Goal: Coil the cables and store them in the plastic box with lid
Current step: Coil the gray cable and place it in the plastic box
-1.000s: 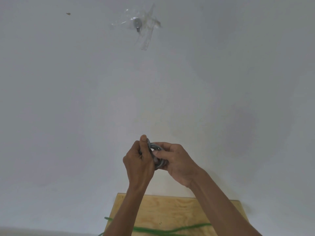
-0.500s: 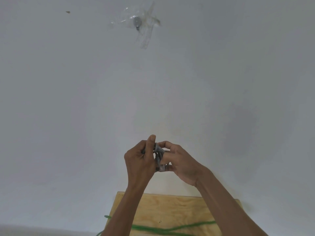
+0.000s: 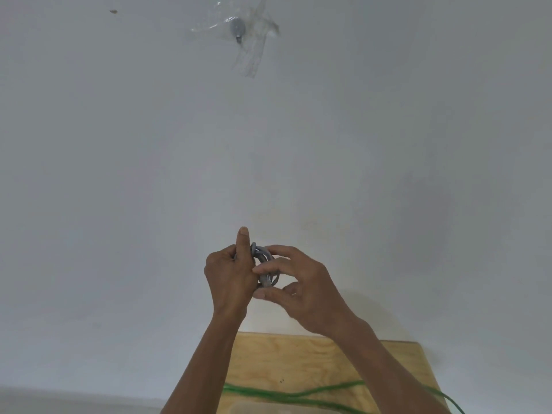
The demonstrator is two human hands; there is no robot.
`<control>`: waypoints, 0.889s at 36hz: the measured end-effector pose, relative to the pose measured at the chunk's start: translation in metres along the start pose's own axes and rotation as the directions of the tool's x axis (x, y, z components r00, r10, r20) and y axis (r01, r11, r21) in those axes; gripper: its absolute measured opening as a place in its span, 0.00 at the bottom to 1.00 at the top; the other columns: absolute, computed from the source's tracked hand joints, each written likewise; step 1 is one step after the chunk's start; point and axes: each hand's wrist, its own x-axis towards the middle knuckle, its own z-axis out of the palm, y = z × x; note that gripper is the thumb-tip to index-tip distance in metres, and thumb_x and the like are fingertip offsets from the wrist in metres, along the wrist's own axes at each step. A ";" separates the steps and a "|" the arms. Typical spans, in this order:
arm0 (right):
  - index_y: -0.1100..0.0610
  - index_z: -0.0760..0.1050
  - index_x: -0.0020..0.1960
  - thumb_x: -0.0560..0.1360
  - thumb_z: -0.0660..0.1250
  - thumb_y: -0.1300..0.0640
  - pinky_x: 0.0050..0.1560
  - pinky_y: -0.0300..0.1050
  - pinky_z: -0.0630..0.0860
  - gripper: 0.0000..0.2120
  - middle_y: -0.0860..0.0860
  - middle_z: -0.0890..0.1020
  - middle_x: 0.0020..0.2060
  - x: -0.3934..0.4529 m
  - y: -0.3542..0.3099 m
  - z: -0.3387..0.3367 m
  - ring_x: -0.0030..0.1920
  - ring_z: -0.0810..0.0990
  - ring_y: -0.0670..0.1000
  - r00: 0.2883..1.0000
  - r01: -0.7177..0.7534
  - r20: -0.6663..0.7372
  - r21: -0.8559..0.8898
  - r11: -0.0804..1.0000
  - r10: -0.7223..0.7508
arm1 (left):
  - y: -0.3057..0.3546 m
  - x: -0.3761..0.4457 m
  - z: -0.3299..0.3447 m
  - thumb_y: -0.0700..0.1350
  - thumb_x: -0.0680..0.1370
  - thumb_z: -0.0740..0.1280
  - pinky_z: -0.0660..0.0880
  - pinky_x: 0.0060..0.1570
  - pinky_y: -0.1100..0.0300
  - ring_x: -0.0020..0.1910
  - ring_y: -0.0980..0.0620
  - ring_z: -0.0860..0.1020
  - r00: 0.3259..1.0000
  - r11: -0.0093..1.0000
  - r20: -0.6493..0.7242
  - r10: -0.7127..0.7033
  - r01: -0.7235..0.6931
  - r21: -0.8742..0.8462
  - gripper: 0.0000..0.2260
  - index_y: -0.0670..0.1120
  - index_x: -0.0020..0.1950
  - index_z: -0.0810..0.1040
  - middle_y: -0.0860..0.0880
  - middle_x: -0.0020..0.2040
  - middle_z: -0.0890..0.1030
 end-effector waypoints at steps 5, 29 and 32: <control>0.60 0.81 0.52 0.81 0.63 0.58 0.49 0.32 0.76 0.09 0.53 0.80 0.50 -0.004 0.014 0.010 0.47 0.81 0.49 0.953 0.207 -0.140 -0.341 0.917 -0.268 | -0.006 0.000 -0.001 0.59 0.79 0.66 0.68 0.30 0.58 0.23 0.52 0.66 0.999 1.000 -0.038 -0.005 0.006 0.016 0.32 0.32 0.30 0.73 0.41 0.22 0.71; 0.60 0.79 0.50 0.77 0.68 0.60 0.42 0.30 0.80 0.04 0.49 0.82 0.50 -0.042 0.026 0.062 0.46 0.82 0.43 0.927 -0.056 -0.375 -0.153 0.987 -0.005 | -0.026 -0.011 -0.004 0.58 0.78 0.68 0.76 0.30 0.50 0.21 0.49 0.66 0.999 0.997 -0.003 -0.050 0.050 0.063 0.29 0.39 0.25 0.71 0.49 0.19 0.65; 0.56 0.78 0.52 0.77 0.69 0.64 0.39 0.29 0.79 0.06 0.47 0.84 0.45 -0.048 0.031 0.065 0.45 0.83 0.40 0.913 -0.103 -0.403 -0.073 0.992 0.065 | -0.033 -0.014 -0.011 0.57 0.79 0.68 0.71 0.31 0.54 0.21 0.53 0.63 0.997 0.995 -0.015 -0.070 0.071 0.073 0.30 0.44 0.22 0.67 0.54 0.18 0.64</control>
